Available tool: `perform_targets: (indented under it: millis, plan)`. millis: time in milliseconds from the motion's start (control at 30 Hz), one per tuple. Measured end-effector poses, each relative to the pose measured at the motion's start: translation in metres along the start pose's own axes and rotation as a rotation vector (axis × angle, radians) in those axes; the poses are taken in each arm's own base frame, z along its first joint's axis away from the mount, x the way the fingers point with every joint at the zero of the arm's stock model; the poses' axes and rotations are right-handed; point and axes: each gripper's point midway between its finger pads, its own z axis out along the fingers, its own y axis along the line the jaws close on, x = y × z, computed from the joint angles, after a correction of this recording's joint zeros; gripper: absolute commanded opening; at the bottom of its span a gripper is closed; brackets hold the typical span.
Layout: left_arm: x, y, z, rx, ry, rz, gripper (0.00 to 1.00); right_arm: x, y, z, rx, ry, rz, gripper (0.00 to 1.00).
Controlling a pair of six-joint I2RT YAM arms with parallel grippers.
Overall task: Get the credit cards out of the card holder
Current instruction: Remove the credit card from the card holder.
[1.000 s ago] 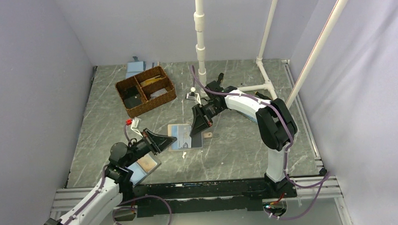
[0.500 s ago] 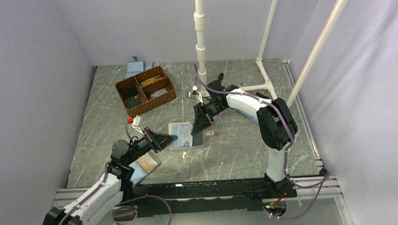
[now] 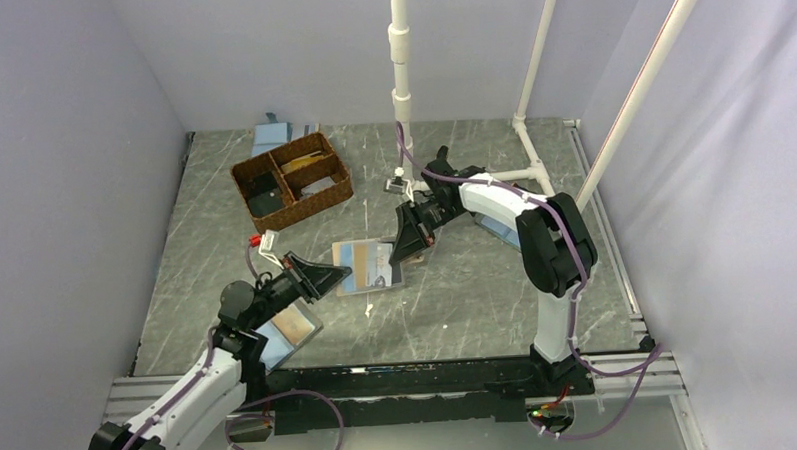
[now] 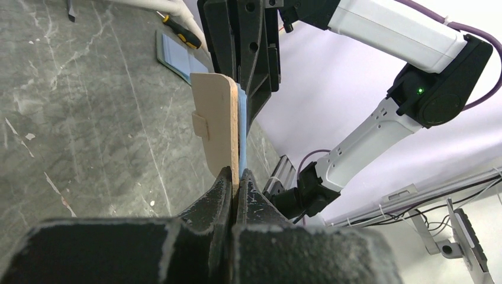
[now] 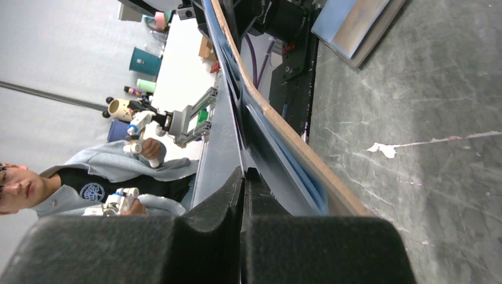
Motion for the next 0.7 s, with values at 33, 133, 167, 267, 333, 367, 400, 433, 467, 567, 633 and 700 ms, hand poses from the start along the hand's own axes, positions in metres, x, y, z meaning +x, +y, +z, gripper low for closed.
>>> perform_targets:
  millis: [33, 133, 167, 267, 333, 367, 400, 433, 467, 567, 633, 700]
  plan:
    - [-0.001, 0.000, 0.000, -0.003, -0.003, 0.000, 0.00, 0.000, -0.001, -0.002, 0.004, -0.003, 0.004, 0.01]
    - [-0.002, 0.002, 0.000, -0.009, -0.009, -0.002, 0.00, 0.000, -0.003, -0.004, 0.012, -0.007, 0.011, 0.01]
    - [-0.002, 0.002, 0.000, -0.010, -0.008, -0.002, 0.00, 0.000, -0.003, -0.004, 0.012, -0.007, 0.012, 0.01]
    - [-0.001, 0.005, 0.001, -0.020, -0.006, -0.011, 0.00, 0.000, -0.004, -0.004, 0.011, -0.007, 0.015, 0.01]
    - [0.000, 0.009, 0.001, -0.031, -0.001, -0.018, 0.00, 0.001, -0.004, -0.004, 0.012, -0.006, 0.016, 0.01]
    - [0.000, 0.010, 0.001, -0.035, 0.000, -0.023, 0.00, 0.001, -0.005, -0.004, 0.012, -0.006, 0.016, 0.01]
    - [0.000, 0.011, 0.001, -0.039, -0.001, -0.025, 0.00, 0.001, -0.005, -0.004, 0.013, -0.007, 0.016, 0.01]
    - [-0.001, 0.011, 0.001, -0.039, -0.003, -0.025, 0.00, 0.000, -0.005, -0.005, 0.014, -0.009, 0.015, 0.01]
    - [-0.002, 0.011, 0.001, -0.039, -0.006, -0.024, 0.00, 0.000, -0.005, -0.006, 0.015, -0.010, 0.014, 0.01]
    - [-0.005, 0.011, 0.001, -0.040, -0.016, -0.022, 0.00, -0.001, -0.006, -0.009, 0.019, -0.018, 0.013, 0.01]
    - [-0.007, 0.010, 0.000, -0.036, -0.024, -0.023, 0.00, -0.001, -0.007, -0.010, 0.020, -0.020, 0.011, 0.00]
    - [-0.010, 0.007, -0.001, -0.030, -0.036, -0.020, 0.00, 0.000, -0.007, -0.010, 0.021, -0.022, 0.013, 0.00]
